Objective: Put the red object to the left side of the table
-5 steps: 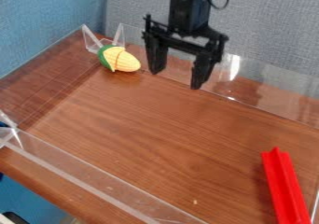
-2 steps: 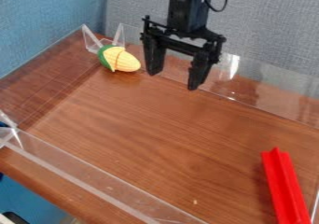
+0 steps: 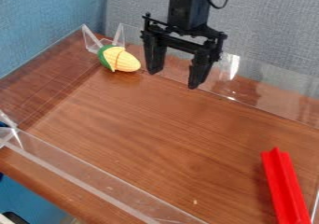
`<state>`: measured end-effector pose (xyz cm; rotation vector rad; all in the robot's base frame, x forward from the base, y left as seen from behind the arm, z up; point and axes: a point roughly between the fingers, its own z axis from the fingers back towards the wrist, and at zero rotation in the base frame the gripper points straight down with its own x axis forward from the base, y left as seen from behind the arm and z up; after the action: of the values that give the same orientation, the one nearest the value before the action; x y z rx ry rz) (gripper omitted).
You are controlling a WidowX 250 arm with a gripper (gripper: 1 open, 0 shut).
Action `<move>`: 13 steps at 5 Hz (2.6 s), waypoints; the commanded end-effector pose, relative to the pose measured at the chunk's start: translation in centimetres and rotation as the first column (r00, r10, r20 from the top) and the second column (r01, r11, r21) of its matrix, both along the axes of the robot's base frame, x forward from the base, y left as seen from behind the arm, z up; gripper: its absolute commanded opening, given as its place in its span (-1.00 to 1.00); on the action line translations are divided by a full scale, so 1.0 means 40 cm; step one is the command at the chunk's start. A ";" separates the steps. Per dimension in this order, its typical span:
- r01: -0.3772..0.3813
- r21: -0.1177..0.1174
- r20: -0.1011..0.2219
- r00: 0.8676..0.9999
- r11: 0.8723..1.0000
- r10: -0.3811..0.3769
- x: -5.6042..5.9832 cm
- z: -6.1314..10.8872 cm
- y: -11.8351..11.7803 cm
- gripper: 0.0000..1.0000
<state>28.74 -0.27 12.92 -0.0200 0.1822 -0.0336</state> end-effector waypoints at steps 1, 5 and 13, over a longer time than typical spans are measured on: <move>-0.007 -0.003 0.081 0.997 1.000 0.007 0.012 0.064 0.008 1.00; -0.010 -0.011 0.047 0.999 1.000 0.011 0.012 0.062 0.011 1.00; -0.034 -0.012 -0.021 0.999 0.999 0.034 -0.004 0.040 0.012 1.00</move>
<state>28.26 -0.23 13.68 -0.0380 0.2340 -0.0122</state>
